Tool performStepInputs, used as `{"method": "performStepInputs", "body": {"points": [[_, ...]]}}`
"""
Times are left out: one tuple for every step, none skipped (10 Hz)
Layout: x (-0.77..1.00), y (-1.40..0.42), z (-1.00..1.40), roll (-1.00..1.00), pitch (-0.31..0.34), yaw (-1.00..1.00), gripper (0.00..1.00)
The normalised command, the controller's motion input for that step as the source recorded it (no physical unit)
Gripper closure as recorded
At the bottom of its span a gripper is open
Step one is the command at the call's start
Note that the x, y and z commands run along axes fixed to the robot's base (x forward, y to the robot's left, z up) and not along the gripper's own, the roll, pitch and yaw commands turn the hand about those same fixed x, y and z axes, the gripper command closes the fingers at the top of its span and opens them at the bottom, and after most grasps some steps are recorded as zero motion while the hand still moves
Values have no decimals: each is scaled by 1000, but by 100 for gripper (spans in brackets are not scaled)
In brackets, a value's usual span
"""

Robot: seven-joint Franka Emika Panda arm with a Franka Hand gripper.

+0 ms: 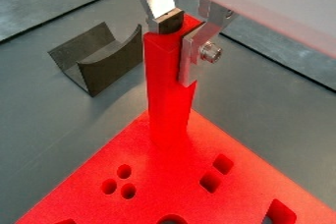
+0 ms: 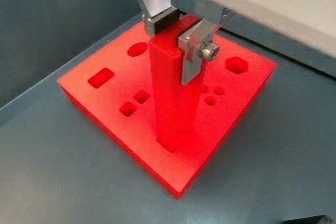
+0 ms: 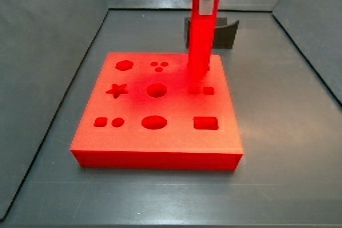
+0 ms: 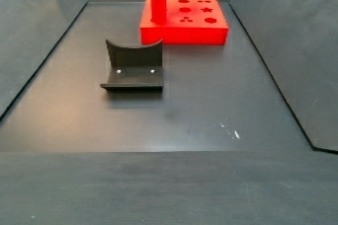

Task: Insert the arch object.

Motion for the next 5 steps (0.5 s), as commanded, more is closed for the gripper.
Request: {"method": "performStepInputs", "body": {"points": [[0, 0, -74, 0, 0, 0, 100], [226, 0, -163, 47, 113, -111, 100], [326, 0, -326, 140, 170, -206, 100], [334, 0, -357, 171, 181, -200, 100], [326, 0, -337, 151, 176, -191, 100]]}}
